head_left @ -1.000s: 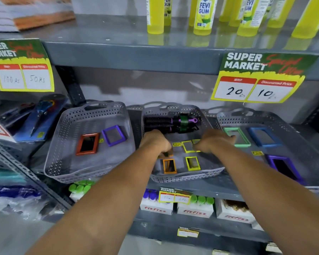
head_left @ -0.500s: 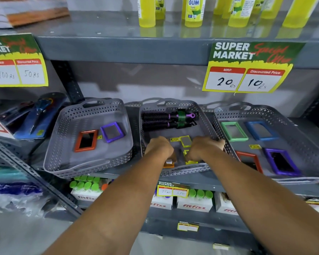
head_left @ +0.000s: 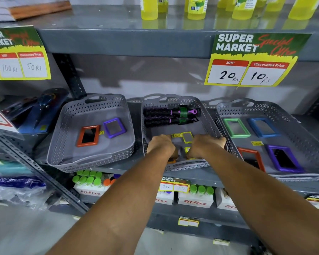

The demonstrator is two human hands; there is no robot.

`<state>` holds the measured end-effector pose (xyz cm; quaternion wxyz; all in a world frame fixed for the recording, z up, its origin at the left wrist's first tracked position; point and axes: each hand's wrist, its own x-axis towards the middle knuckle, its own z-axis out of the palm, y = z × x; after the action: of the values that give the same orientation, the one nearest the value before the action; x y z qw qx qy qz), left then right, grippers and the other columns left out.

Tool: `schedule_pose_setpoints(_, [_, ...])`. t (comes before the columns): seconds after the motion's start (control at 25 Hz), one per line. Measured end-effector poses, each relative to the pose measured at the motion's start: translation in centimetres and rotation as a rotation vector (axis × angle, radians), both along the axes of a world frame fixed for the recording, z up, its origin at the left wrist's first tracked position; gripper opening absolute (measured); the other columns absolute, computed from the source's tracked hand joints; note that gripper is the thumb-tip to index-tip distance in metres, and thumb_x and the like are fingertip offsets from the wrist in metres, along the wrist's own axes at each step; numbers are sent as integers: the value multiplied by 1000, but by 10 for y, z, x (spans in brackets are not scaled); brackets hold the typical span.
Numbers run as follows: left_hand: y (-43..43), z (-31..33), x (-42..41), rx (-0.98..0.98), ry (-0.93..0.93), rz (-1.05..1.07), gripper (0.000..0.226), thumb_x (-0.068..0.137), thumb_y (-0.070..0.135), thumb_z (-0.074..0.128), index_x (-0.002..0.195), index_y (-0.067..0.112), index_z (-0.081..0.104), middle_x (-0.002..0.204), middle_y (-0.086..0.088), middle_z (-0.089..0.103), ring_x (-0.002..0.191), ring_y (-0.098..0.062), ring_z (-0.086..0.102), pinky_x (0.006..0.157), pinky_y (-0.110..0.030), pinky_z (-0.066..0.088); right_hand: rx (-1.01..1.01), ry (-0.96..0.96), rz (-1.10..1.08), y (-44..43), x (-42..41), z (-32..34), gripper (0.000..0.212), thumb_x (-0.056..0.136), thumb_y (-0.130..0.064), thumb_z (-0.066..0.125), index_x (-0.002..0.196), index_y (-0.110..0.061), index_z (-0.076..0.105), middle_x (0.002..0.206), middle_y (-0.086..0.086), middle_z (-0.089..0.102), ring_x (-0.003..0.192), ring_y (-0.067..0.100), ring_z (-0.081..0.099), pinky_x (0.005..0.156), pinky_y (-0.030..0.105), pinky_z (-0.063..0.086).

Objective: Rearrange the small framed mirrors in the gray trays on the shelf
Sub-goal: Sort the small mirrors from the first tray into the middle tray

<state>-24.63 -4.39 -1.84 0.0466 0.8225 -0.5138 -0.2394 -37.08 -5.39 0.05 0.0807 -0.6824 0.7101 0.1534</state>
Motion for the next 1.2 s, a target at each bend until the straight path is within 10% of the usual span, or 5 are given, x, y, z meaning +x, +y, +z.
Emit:
schedule_pose_setpoints(0.92, [-3, -2, -4, 49, -30, -40, 32, 78, 20, 72, 107, 11, 64, 111, -9, 65, 97, -28, 66, 74, -38, 57, 34, -29, -44, -2, 7, -7, 48, 84, -47, 60, 118, -14, 58, 128, 8, 61, 123, 32, 51, 105, 51, 24])
schedule_pose_setpoints(1.2, [-11, 41, 11, 76, 104, -92, 51, 71, 38, 78, 104, 4, 62, 105, -14, 67, 91, -30, 69, 81, -38, 59, 143, -88, -52, -11, 10, 20, 94, 60, -80, 61, 136, -27, 47, 144, 3, 49, 130, 34, 45, 107, 62, 17])
